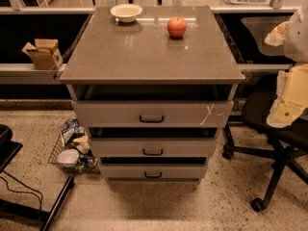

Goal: Open bottom drawer

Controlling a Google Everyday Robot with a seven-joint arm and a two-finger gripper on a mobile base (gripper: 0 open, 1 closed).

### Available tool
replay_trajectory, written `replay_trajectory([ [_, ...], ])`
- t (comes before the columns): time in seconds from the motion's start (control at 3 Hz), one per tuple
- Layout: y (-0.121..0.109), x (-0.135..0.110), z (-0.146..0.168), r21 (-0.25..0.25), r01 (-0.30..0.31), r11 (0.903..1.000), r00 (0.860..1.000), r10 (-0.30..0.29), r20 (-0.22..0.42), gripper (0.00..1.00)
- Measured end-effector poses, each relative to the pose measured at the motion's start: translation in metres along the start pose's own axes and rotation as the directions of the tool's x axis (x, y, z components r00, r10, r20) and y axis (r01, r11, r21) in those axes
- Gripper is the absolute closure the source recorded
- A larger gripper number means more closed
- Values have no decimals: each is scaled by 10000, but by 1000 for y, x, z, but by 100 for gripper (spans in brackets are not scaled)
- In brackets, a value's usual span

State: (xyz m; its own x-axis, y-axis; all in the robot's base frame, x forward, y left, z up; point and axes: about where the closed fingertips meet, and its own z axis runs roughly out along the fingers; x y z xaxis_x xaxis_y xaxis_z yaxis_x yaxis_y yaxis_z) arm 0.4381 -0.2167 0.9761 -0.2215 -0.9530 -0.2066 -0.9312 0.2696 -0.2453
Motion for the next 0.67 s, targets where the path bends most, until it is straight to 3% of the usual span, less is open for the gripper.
replay_trajectory([
  [0.33, 0, 0, 0, 0, 0, 10000, 10000, 0, 0, 0],
  [0.67, 6, 1, 8, 317, 250, 9992, 9983, -233, -529, 0],
])
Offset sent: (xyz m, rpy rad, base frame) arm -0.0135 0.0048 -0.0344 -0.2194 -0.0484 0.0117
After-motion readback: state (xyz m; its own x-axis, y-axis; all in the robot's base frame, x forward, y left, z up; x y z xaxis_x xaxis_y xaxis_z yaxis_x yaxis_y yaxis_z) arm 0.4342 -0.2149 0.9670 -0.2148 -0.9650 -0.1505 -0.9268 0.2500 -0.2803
